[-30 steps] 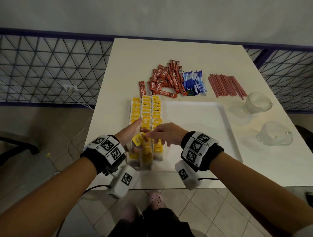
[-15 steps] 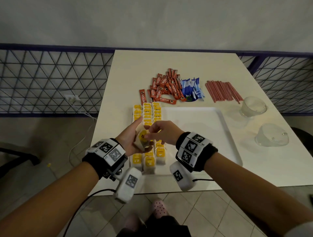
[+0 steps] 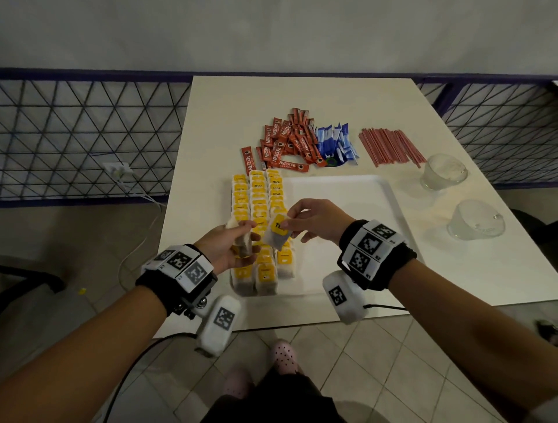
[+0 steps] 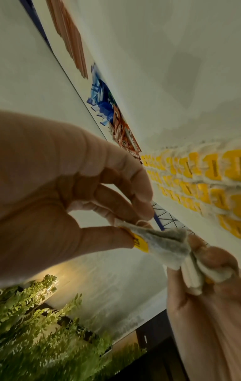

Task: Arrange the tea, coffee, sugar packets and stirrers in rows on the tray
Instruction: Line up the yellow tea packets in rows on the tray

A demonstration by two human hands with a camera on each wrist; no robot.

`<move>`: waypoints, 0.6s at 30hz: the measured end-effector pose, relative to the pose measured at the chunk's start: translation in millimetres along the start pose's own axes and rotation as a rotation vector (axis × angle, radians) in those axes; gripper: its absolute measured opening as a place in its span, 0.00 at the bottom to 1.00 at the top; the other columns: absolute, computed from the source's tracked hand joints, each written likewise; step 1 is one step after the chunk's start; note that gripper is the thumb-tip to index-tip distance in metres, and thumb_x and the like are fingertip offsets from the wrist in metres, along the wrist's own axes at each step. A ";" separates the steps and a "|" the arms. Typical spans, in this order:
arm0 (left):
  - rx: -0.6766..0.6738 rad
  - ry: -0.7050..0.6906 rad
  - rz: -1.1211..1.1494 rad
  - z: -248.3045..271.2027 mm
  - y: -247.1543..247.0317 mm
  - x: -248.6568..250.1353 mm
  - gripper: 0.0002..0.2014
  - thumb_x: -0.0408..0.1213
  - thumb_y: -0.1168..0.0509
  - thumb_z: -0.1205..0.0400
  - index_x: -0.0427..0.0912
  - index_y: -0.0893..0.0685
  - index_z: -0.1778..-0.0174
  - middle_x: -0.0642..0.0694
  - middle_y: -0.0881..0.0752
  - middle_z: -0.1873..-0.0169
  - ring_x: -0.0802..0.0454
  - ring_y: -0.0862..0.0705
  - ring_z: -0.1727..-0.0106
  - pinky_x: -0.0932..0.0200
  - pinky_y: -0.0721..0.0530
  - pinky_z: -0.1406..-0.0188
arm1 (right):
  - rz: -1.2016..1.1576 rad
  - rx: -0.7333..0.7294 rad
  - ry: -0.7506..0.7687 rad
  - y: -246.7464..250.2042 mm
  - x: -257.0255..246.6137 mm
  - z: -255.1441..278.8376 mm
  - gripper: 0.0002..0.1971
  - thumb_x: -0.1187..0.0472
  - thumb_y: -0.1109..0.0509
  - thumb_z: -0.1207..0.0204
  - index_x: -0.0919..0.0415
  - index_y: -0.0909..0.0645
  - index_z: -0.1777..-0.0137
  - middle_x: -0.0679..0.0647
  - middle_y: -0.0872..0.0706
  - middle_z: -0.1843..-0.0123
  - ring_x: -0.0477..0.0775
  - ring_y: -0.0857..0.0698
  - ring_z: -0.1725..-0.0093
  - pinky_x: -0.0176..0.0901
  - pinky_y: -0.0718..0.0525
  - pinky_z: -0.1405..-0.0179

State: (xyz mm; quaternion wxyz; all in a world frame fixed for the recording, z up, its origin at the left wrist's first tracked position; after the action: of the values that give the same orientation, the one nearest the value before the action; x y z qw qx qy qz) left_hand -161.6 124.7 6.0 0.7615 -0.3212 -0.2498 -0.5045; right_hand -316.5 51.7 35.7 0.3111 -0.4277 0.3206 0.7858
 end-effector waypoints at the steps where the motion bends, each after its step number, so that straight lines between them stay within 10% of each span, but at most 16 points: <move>1: -0.001 -0.003 -0.022 0.0 1.3 -1.1 0.06 0.35 0.41 0.16 0.44 0.21 0.57 0.45 0.20 0.65 0.49 0.19 0.68 0.62 0.17 0.78 | 0.037 0.013 0.001 1.6 2.2 0.9 0.11 0.66 0.26 0.28 0.58 0.26 0.66 0.45 0.17 0.78 0.37 0.20 0.79 0.30 0.21 0.75; 11: -0.010 -0.077 -0.500 0.2 3.0 -7.1 0.06 0.31 0.33 0.21 0.46 0.21 0.60 0.48 0.21 0.70 0.56 0.22 0.74 0.67 0.23 0.80 | 0.428 -0.029 -0.147 -10.4 45.1 7.8 0.11 0.62 0.26 0.28 0.54 0.25 0.68 0.49 0.21 0.73 0.43 0.26 0.74 0.25 0.30 0.81; 18: -0.034 -0.187 -0.861 -1.3 -4.5 -10.8 0.06 0.37 0.32 0.21 0.50 0.21 0.62 0.49 0.21 0.70 0.55 0.24 0.72 0.67 0.28 0.82 | 0.606 -0.104 -0.041 -16.1 41.3 13.1 0.12 0.57 0.26 0.27 0.63 0.15 0.48 0.45 0.20 0.61 0.40 0.26 0.64 0.19 0.30 0.72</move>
State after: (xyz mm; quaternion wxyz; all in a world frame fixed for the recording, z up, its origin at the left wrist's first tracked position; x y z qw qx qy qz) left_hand -169.7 128.9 -1.4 0.4507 -0.2444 -0.4203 -0.7487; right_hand -328.6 80.3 1.4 0.0469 -0.3119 0.3865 0.8667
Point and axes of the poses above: each hand's wrist, its own z-axis away from the middle knuckle, its own y-axis out of the back of the hand, x = y × z, the point moved 4 cm from there along -z, towards the middle knuckle
